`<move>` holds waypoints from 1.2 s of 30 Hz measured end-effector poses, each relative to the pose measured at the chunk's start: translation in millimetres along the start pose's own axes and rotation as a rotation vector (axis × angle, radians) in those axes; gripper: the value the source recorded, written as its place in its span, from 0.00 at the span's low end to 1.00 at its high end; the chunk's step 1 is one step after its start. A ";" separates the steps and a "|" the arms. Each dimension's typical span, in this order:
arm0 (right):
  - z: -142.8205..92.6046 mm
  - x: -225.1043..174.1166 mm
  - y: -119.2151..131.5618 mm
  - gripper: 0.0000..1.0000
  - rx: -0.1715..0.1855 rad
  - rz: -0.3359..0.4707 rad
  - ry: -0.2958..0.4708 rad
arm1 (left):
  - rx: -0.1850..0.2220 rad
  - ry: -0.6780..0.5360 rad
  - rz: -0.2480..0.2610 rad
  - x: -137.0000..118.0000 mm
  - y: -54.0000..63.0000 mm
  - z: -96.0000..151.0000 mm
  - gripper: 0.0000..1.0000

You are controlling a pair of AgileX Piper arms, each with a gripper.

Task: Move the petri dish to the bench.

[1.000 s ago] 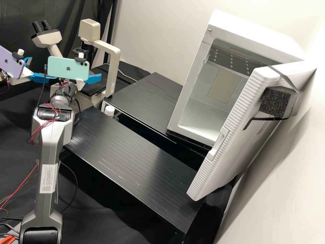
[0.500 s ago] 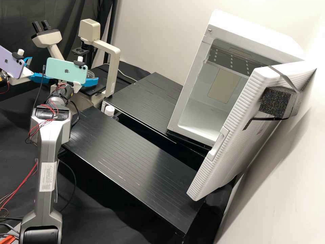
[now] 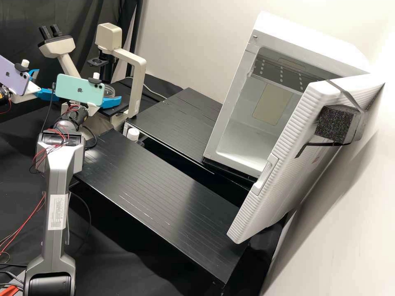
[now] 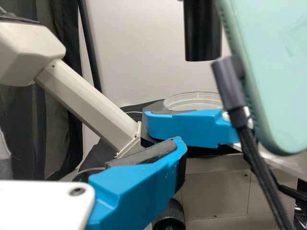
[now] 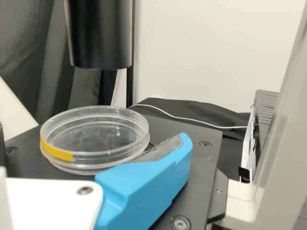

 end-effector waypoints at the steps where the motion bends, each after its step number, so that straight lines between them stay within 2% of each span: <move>1: -0.1 1.0 -0.1 1.00 0.002 0.003 -0.002 | 0.000 0.000 0.000 0.0 0.0 0.0 1.00; 6: 0.4 5.0 -1.1 1.00 -0.010 0.013 -0.012 | 0.000 0.000 0.000 0.0 0.0 0.0 1.00; 14: 0.9 10.2 -2.8 1.00 -0.086 0.023 -0.020 | 0.000 0.000 0.000 0.0 0.0 0.0 1.00; 15: 0.6 10.7 -2.5 0.00 -0.093 0.025 -0.021 | 0.000 0.000 0.000 0.0 0.0 0.0 1.00; 20: 1.3 11.6 -1.6 0.00 -0.104 0.030 -0.040 | 0.000 0.000 0.000 0.0 0.0 0.0 1.00; 25: 2.3 11.6 -1.7 0.00 -0.086 0.028 -0.051 | 0.000 0.000 0.000 0.0 0.0 0.0 1.00; 36: 2.4 11.6 -3.4 0.00 -0.085 0.010 -0.051 | 0.000 0.000 0.000 0.0 0.0 0.0 1.00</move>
